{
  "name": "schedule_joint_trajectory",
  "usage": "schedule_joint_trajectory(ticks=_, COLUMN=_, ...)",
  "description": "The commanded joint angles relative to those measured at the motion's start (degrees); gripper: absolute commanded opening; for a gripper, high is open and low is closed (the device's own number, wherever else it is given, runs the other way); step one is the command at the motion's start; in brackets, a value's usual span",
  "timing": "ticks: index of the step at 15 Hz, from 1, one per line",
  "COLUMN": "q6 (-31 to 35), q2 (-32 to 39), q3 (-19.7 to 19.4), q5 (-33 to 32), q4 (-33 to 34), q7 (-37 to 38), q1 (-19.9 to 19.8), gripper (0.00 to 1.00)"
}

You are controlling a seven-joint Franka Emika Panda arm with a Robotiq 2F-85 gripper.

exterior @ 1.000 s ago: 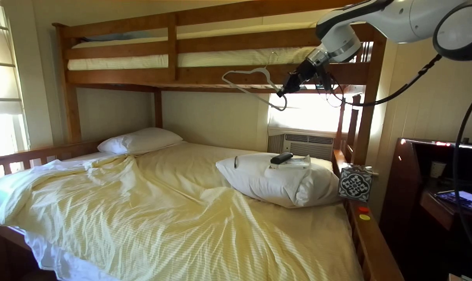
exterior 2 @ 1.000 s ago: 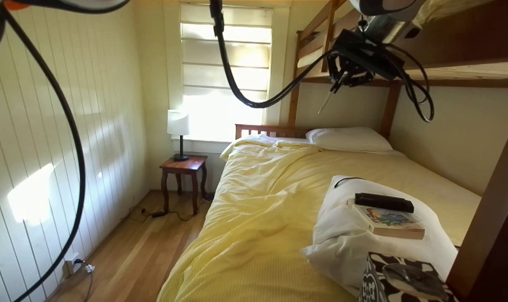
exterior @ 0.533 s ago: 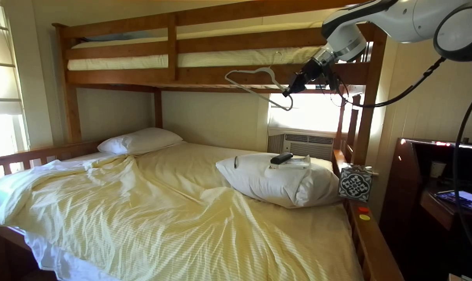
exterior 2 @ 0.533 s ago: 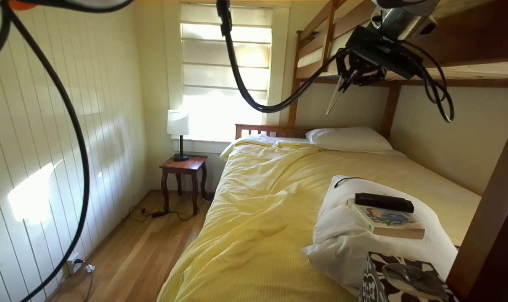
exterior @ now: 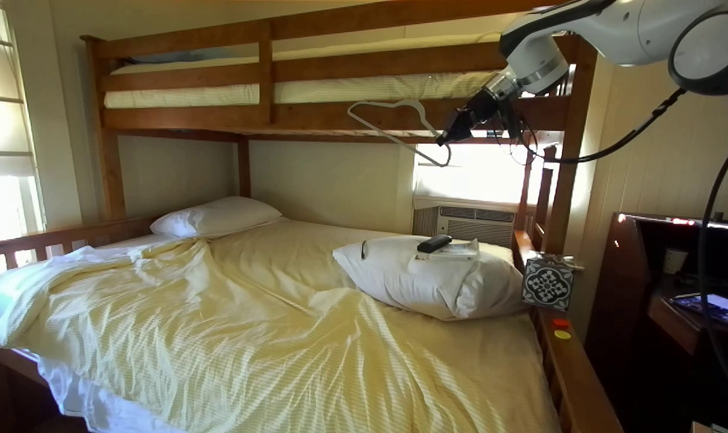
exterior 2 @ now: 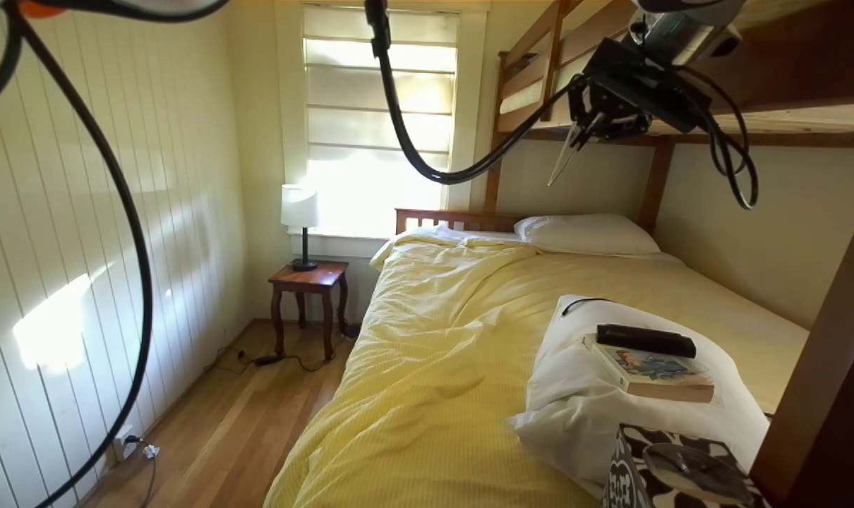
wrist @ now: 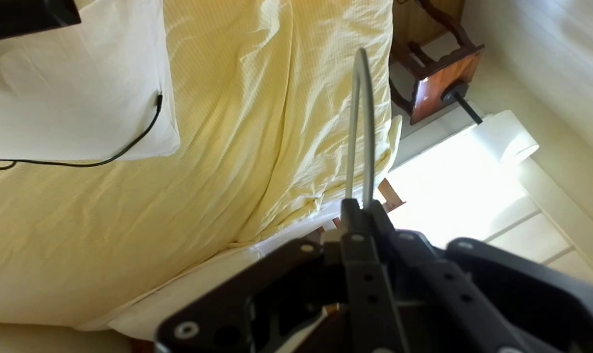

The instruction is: Hang the clothing hanger on the bed

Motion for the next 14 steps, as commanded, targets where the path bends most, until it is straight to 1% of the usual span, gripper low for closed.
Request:
schedule_joint_trajectory(ticks=1, q6=-0.5, q2=1.1, q3=0.2, q5=4.3, q4=1.6, q7=1.6, q1=-1.1, gripper=0.01)
schedule_joint_trajectory(ticks=5, q6=-0.2, q2=1.2, q3=0.1, q5=6.3, q4=1.4, q7=2.0, q1=-1.5, gripper=0.01)
schedule_joint_trajectory(ticks=9, q6=-0.6, q2=1.5, q3=0.1, q5=5.8, q4=1.5, q7=3.4, q1=-1.2, gripper=0.01)
schedule_joint_trajectory(ticks=14, q6=-0.9, q2=2.2, q3=0.5, q5=7.0, q4=1.3, q7=5.7, q1=-1.4, gripper=0.01)
